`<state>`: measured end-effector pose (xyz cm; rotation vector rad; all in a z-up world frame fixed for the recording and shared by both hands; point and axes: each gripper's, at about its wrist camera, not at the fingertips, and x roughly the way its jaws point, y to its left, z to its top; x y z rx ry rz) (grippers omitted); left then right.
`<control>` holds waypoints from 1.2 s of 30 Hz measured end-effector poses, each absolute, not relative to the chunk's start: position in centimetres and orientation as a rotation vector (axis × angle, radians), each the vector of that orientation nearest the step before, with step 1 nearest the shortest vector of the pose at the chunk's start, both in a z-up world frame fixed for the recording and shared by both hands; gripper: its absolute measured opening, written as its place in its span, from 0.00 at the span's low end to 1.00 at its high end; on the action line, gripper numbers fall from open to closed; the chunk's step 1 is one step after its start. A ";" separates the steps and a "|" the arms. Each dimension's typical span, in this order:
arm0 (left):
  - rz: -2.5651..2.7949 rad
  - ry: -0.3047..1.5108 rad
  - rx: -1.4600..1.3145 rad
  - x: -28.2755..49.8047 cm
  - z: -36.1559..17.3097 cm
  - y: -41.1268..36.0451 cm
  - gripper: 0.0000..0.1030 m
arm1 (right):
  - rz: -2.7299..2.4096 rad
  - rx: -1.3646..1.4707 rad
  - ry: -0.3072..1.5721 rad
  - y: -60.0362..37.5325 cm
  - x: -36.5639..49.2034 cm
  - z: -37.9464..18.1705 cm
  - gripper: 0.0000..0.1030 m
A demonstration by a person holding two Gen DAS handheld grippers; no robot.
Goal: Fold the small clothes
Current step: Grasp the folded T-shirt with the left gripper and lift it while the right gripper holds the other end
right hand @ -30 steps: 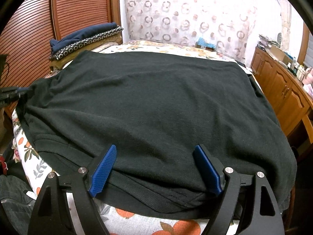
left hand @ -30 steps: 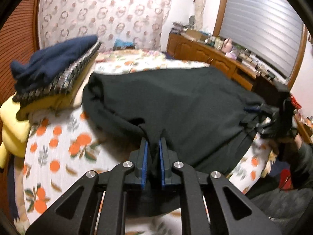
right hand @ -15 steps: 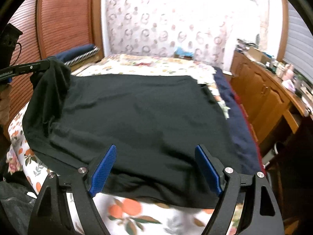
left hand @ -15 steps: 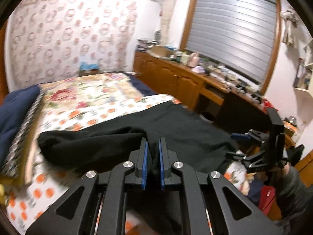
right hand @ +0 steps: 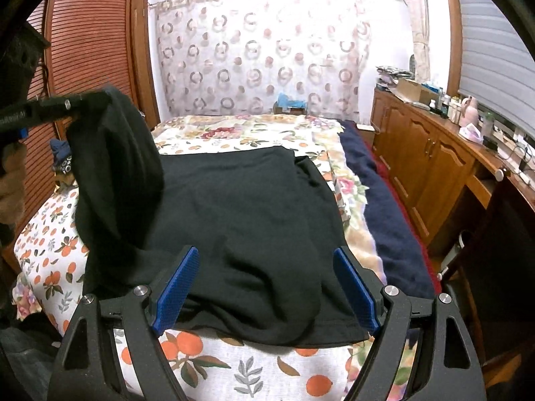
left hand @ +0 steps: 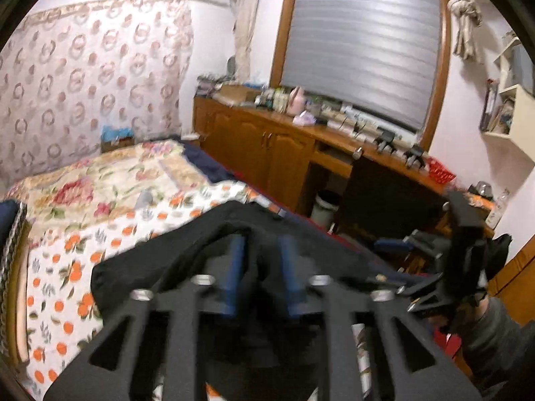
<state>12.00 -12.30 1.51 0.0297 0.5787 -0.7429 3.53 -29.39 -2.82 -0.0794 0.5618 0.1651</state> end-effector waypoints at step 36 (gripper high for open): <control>-0.459 0.705 -0.026 10.5 -6.4 -2.1 0.67 | 0.374 -0.281 0.718 -24.0 14.4 -5.4 0.26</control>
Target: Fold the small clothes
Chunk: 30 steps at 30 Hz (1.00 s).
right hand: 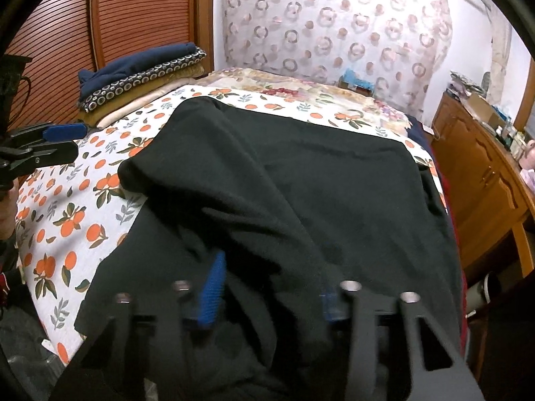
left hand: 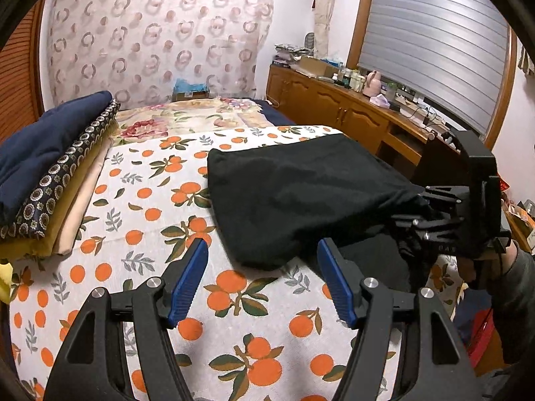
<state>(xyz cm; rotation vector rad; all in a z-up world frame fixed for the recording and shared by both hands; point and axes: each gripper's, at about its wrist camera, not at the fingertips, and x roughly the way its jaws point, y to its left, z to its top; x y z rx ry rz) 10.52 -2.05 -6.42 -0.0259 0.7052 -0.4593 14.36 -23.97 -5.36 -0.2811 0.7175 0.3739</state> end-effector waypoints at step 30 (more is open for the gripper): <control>-0.452 0.712 -0.029 10.3 -6.9 -2.4 0.67 | 0.157 -0.135 0.661 -32.2 7.1 -3.1 0.11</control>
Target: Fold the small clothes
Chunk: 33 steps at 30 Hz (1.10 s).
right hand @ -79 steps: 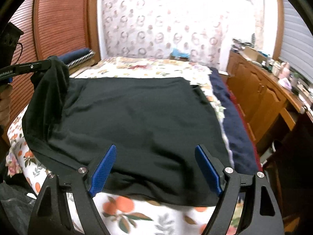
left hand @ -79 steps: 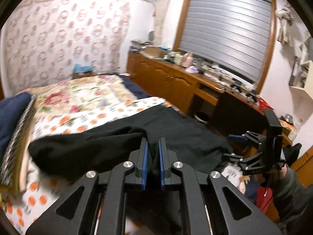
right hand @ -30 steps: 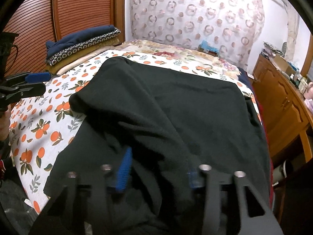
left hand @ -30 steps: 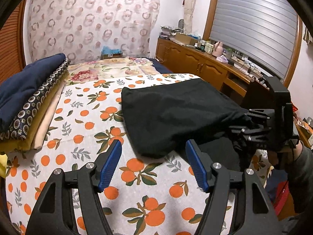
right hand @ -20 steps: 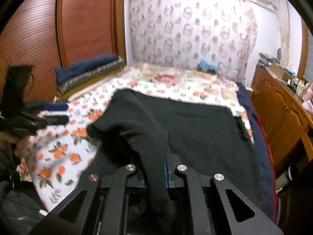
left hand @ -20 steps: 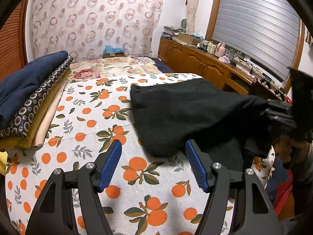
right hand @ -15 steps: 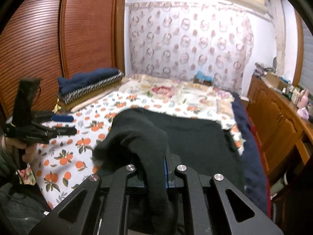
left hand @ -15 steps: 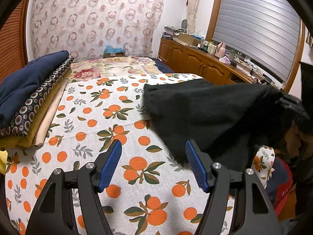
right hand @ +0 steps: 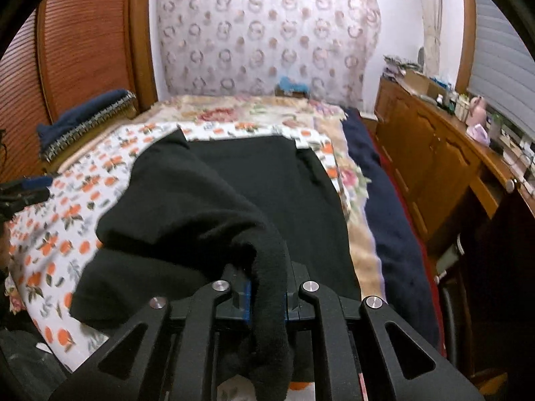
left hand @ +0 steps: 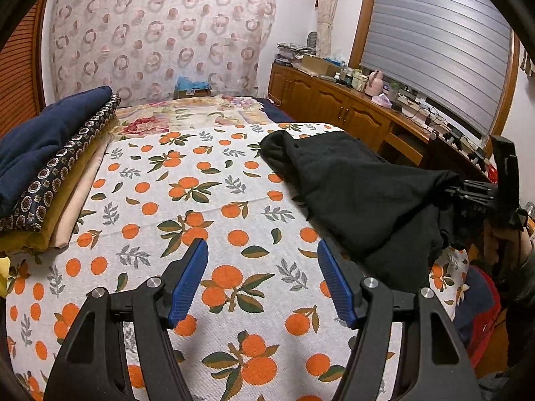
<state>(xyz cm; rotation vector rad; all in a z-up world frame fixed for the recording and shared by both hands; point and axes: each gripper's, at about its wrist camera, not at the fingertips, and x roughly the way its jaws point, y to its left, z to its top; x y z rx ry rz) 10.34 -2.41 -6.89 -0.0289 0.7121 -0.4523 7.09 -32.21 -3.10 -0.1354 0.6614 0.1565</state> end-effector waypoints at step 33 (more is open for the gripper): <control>-0.431 0.690 -0.013 9.7 -6.6 -2.3 0.67 | 0.477 -0.268 0.688 -19.8 7.6 -4.1 0.64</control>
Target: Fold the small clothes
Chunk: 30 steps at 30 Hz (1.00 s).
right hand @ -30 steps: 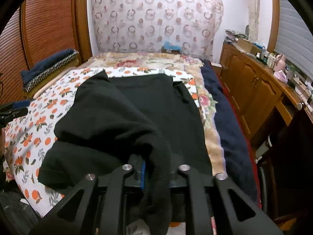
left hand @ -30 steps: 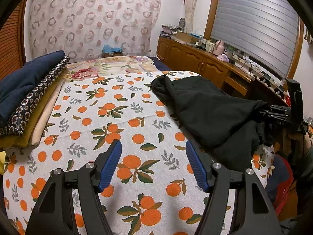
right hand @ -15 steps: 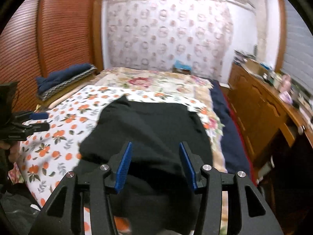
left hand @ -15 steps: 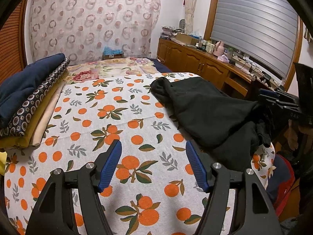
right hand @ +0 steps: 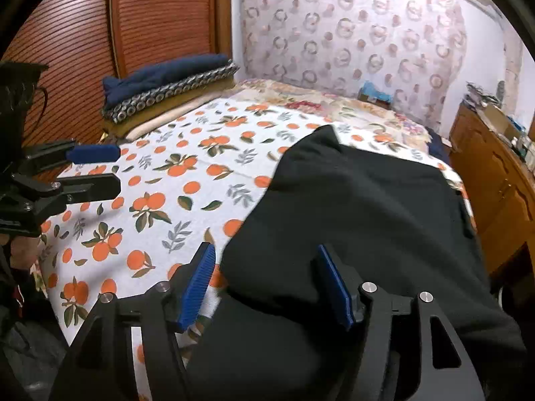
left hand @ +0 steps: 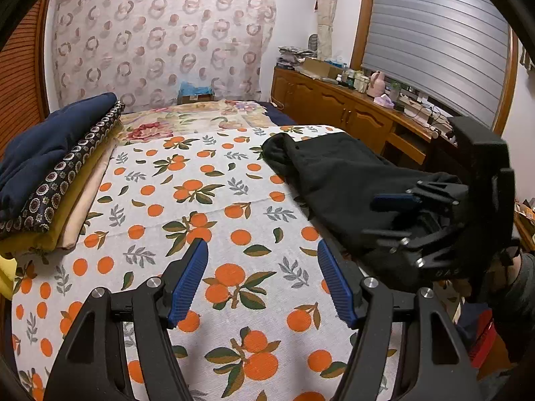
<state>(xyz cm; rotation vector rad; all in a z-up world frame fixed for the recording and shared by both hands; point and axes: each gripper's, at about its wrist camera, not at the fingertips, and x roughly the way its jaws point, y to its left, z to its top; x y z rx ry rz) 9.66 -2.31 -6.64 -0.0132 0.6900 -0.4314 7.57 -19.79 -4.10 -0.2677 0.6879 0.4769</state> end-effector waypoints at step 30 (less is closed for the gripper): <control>-0.453 0.708 -0.010 10.0 -7.4 -3.0 0.67 | 0.248 -0.422 0.476 -23.5 12.9 3.4 0.08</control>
